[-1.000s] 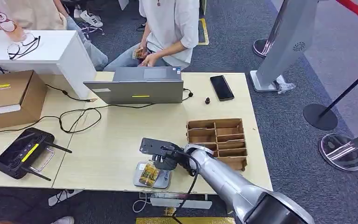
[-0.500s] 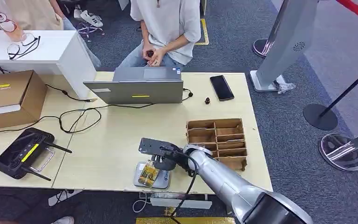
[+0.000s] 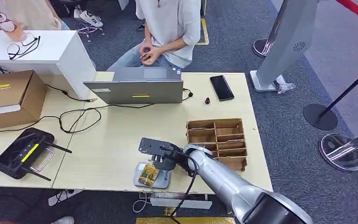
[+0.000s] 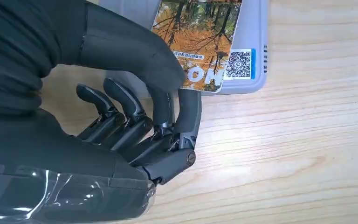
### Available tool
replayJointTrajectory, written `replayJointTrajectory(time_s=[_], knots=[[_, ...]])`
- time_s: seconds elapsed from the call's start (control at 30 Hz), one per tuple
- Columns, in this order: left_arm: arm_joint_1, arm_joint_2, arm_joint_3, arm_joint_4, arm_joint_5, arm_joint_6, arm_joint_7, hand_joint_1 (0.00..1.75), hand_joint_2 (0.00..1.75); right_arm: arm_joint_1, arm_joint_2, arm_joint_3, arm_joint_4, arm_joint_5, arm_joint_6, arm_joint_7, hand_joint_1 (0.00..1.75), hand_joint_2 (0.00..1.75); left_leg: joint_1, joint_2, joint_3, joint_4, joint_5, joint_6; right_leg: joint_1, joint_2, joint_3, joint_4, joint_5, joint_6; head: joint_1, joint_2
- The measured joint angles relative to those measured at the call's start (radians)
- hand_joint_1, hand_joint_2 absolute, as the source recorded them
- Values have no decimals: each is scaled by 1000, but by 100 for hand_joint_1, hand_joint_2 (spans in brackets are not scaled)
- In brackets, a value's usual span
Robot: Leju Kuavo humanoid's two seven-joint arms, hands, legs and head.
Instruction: Pass the card to the sensor for recognition and then transmit it.
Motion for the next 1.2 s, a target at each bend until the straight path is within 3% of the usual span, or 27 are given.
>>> replayJointTrajectory(time_s=[1.2], knots=[[-2, 0, -7, 0, -17, -6, 2, 0, 0, 7, 0, 0, 8, 2, -14, 11, 175, 175, 0, 0, 0, 0, 0, 0, 0, 0, 0, 0, 0, 0, 0, 0]])
